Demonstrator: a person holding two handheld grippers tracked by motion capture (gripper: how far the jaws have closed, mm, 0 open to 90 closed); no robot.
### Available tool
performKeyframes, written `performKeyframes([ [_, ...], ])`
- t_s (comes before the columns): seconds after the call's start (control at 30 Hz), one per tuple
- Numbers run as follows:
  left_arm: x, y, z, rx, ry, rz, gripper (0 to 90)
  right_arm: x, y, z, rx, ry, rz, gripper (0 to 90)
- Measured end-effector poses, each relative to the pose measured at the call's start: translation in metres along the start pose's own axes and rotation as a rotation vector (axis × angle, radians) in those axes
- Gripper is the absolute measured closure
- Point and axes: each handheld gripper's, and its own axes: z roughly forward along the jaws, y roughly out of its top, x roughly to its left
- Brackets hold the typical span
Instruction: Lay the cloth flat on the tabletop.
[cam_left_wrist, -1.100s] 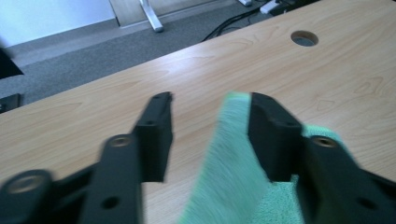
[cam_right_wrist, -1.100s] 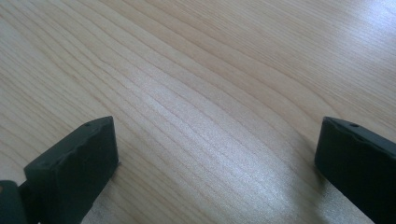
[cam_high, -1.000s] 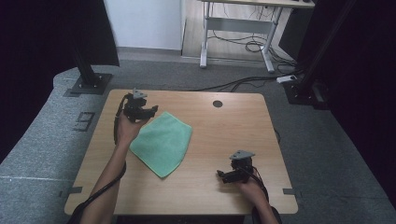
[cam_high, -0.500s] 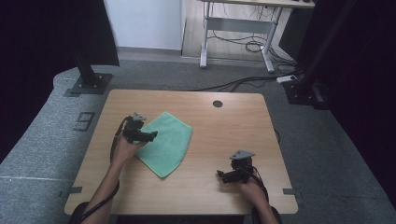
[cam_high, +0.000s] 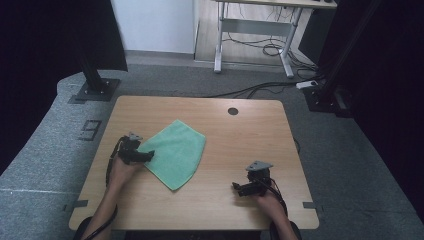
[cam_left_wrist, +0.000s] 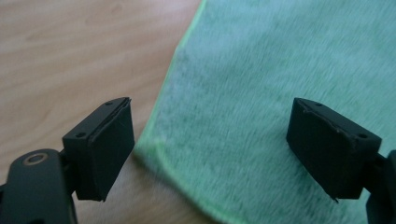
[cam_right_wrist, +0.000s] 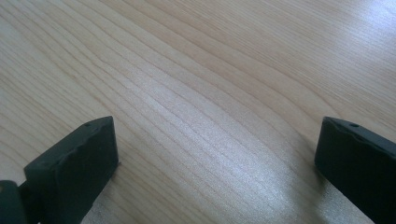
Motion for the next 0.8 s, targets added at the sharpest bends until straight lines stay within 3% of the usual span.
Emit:
performKeyframes([
  [0.07, 0.000, -0.003, -0.001, -0.004, -0.006, -0.017, 16.0, 0.000, 0.000, 0.000, 0.000, 0.000, 0.000, 0.0],
  [0.17, -0.004, -0.005, -0.003, -0.003, 0.000, -0.005, 16.3, 0.000, 0.000, 0.000, 0.000, 0.000, 0.000, 0.0],
  [0.33, -0.021, -0.016, -0.012, -0.007, -0.026, -0.011, 16.3, 0.000, 0.000, 0.000, 0.000, 0.000, 0.000, 0.0],
  [0.67, -0.075, -0.032, -0.028, 0.003, -0.053, 0.018, 16.1, 0.000, 0.000, 0.000, 0.000, 0.000, -0.001, 0.0],
  [0.7, -0.075, -0.032, -0.028, 0.003, -0.053, 0.018, 16.0, 0.000, 0.000, 0.000, 0.000, 0.000, -0.001, 0.0],
  [0.73, -0.087, -0.034, -0.030, 0.004, -0.070, 0.035, 16.0, 0.000, 0.000, 0.000, 0.000, 0.000, -0.001, 0.0],
  [0.8, -0.095, -0.032, -0.030, 0.013, -0.088, 0.066, 16.0, 0.000, 0.000, 0.000, 0.000, 0.000, -0.001, 0.0],
])
